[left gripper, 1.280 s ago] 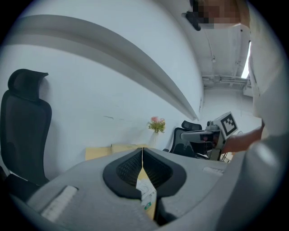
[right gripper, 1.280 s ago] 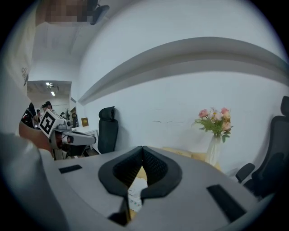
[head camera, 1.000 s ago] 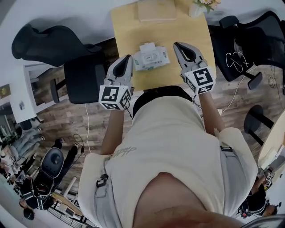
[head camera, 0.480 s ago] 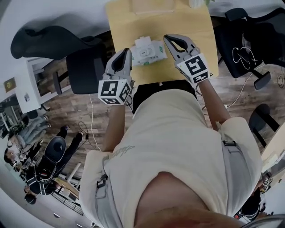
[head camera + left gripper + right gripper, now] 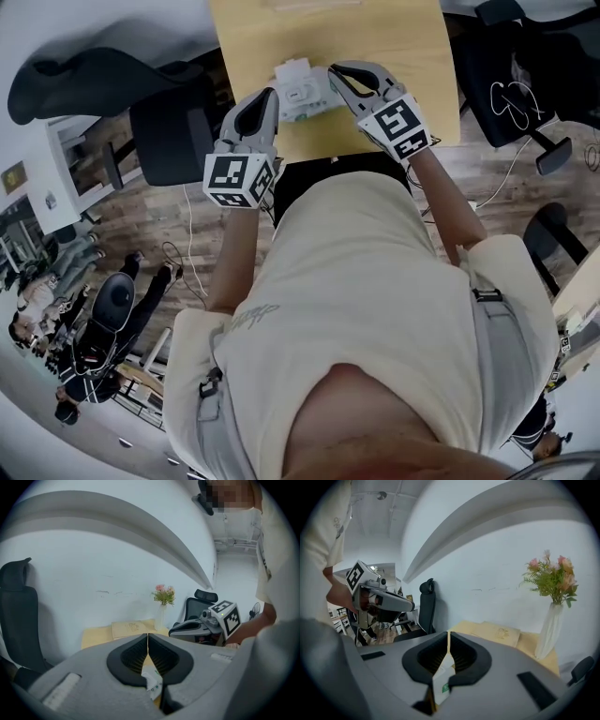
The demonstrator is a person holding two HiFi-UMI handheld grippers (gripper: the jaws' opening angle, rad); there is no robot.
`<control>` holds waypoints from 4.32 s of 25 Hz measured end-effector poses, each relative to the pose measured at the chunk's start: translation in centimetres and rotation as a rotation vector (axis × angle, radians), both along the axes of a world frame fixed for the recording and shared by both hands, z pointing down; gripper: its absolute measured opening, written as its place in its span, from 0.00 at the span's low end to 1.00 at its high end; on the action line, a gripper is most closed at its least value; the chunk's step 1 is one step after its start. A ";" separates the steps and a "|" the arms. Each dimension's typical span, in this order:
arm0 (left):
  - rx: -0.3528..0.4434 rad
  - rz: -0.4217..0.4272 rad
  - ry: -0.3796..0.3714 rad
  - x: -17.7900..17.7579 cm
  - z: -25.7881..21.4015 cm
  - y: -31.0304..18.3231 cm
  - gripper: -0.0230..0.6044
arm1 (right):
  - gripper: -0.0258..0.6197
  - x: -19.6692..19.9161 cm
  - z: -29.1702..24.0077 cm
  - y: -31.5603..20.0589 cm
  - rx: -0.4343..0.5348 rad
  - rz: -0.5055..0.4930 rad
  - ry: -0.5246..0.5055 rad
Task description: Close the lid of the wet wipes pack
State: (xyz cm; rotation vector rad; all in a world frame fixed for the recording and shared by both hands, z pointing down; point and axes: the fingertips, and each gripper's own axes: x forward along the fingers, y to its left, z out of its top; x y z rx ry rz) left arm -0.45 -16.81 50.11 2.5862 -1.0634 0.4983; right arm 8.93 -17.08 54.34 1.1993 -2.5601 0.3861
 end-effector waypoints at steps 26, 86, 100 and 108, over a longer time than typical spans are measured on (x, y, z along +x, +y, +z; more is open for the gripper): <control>-0.102 -0.207 0.028 -4.8 3.9 0.6 0.06 | 0.15 -4.6 15.9 -7.4 -0.462 -0.152 0.009; 0.052 -0.146 0.125 -11.8 -1.2 0.7 0.06 | 0.10 -7.1 12.8 -1.2 -0.413 -0.146 0.221; 0.036 -0.138 0.136 -13.2 -0.5 2.2 0.06 | 0.10 -7.5 14.9 2.7 -0.453 -0.187 0.333; 0.025 -0.149 0.132 -13.8 -0.2 2.9 0.06 | 0.10 -7.4 16.5 3.6 -0.511 -0.127 0.309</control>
